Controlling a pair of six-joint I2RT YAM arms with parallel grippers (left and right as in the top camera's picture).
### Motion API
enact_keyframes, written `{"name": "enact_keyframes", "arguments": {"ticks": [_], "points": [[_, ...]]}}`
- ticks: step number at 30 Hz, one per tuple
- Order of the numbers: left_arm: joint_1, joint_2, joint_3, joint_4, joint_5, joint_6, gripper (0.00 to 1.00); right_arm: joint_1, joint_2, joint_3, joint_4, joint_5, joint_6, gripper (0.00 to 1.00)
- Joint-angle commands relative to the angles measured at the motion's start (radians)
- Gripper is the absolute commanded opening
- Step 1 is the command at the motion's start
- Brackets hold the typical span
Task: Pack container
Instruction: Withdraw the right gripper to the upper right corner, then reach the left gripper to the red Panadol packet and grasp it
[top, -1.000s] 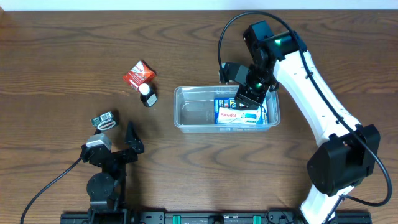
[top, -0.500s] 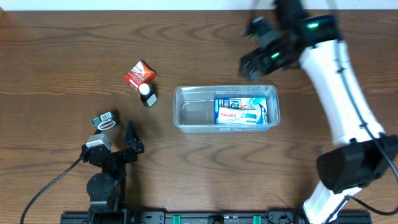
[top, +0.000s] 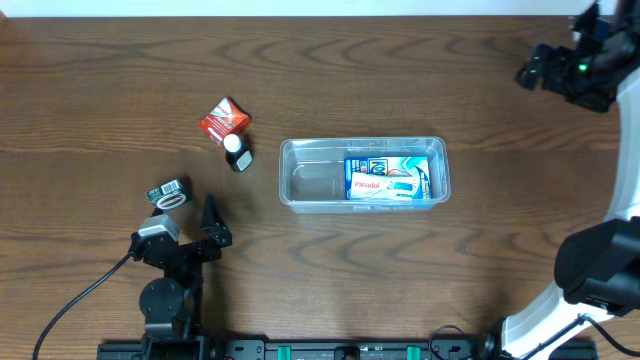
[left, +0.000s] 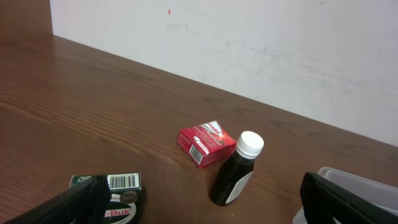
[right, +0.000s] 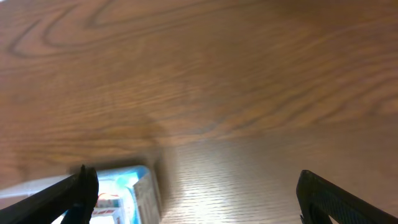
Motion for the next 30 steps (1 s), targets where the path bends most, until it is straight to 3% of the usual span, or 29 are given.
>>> {"name": "enact_keyframes", "arguments": {"ticks": [1, 3, 6, 11, 19, 24, 30], "points": [[0.001, -0.006, -0.022, -0.036, -0.011, -0.006, 0.98, -0.049, -0.024, 0.014, 0.0, -0.004, 0.024, 0.99], [0.001, -0.006, -0.021, -0.026, 0.001, -0.011, 0.98, -0.068, -0.024, 0.014, 0.0, -0.004, 0.024, 0.99], [0.002, -0.001, 0.0, -0.047, 0.175, 0.087, 0.98, -0.082, -0.024, 0.014, 0.0, -0.004, 0.024, 0.99], [0.002, 0.113, 0.169, -0.233, 0.164, 0.063, 0.98, -0.084, -0.024, 0.014, 0.0, -0.004, 0.024, 0.99], [0.017, 0.593, 0.704, -0.578, 0.137, 0.083, 0.98, -0.084, -0.024, 0.014, 0.0, -0.004, 0.024, 0.99], [0.019, 0.914, 1.041, -0.803, 0.158, 0.2, 0.98, -0.084, -0.024, 0.014, 0.0, -0.004, 0.024, 0.99], [0.019, 1.197, 1.299, -0.829, 0.159, 0.298, 0.98, -0.084, -0.024, 0.014, 0.0, -0.004, 0.024, 0.99]]}}
